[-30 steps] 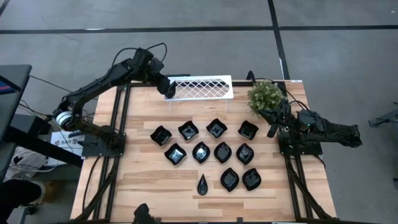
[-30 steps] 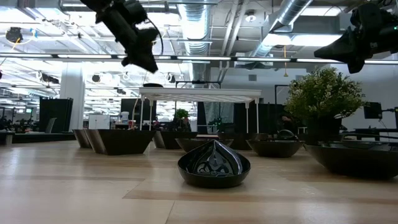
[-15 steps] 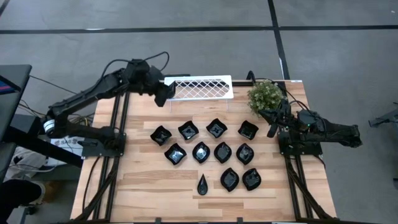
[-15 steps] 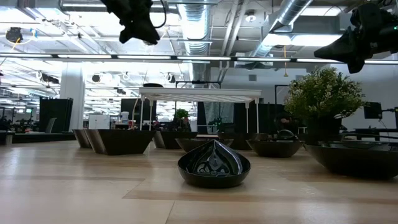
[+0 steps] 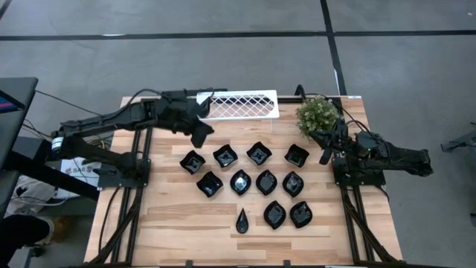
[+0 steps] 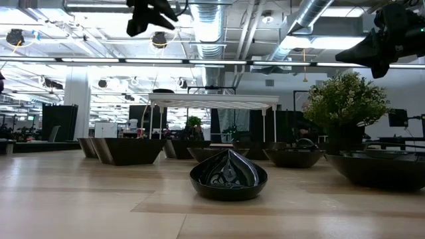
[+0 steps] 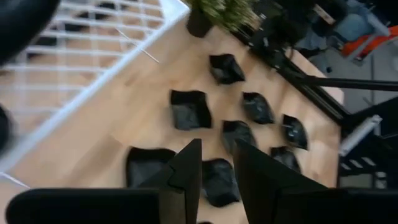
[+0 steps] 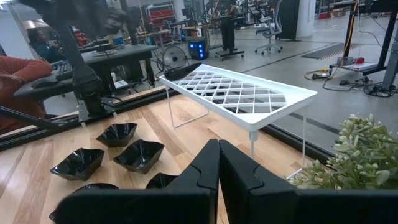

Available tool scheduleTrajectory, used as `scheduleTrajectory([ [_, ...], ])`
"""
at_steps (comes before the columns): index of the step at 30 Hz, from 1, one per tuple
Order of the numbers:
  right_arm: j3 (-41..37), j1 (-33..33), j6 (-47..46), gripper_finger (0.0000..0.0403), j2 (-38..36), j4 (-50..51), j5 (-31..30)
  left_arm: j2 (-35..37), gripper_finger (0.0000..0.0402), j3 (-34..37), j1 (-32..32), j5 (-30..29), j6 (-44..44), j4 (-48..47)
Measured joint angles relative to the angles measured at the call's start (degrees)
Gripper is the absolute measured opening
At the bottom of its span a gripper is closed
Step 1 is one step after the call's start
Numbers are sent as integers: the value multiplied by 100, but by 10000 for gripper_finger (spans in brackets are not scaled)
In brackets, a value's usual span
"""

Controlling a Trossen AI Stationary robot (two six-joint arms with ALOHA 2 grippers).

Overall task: Pick & Place Mini shaped plates
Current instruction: Stack the black drop-shaped plate on top of the black drop-shaped plates on the shelf

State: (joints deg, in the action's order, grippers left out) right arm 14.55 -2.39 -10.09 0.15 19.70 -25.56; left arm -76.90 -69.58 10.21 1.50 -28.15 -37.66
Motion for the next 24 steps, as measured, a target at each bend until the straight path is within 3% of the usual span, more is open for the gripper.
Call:
scheduleTrajectory([
  [11, 2, 0, 2, 1, 1, -2, 0, -330, 92, 0, -1768, -1368, -1589, 269],
  [24, -1, 0, 2, 1, 1, 2, 0, -1617, 92, 0, -3004, -1480, -3494, 893],
])
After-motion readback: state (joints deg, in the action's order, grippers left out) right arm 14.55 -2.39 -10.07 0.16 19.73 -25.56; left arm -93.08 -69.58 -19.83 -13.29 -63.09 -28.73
